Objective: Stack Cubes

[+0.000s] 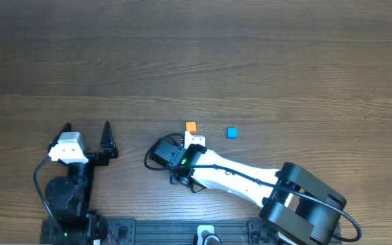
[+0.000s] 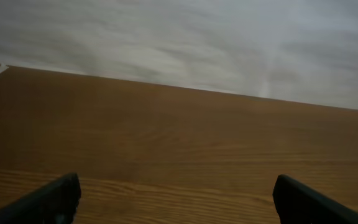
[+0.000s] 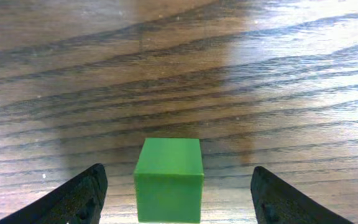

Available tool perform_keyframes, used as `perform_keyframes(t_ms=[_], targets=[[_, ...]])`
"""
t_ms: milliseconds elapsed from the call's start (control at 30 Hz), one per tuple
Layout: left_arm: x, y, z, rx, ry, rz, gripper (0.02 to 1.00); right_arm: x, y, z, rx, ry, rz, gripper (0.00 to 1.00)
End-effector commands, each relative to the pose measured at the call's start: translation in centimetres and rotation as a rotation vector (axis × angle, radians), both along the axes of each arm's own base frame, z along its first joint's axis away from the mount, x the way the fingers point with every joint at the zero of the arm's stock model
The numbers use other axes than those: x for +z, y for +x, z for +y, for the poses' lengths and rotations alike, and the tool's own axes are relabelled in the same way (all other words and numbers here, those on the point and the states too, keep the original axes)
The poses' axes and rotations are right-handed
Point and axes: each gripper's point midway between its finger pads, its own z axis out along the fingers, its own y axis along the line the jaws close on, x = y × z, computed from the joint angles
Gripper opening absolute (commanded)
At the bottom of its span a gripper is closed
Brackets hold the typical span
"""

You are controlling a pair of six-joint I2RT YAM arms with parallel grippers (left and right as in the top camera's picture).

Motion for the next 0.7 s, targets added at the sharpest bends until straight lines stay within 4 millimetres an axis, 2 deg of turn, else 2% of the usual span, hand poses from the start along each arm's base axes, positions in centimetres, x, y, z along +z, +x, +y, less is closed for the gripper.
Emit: perform_keyframes(t_ms=[33,567,700], targets=[[-0.14,-0.01,-0.11,-0.009,0.006,-0.001,1.000,-0.69,0.18,0.33,0.004,-0.017,-0.005,0.733],[-0.12,-0.01,-0.11,-0.009,0.006,-0.002,1.000,-0.67,0.30,0.53,0.012,-0.009,-0.010,0.562],[-0.11,-0.01,-0.11,-0.009,0.006,-0.002,1.000,-0.64,0.45,0.80,0.022,0.000,-0.017,0.483]])
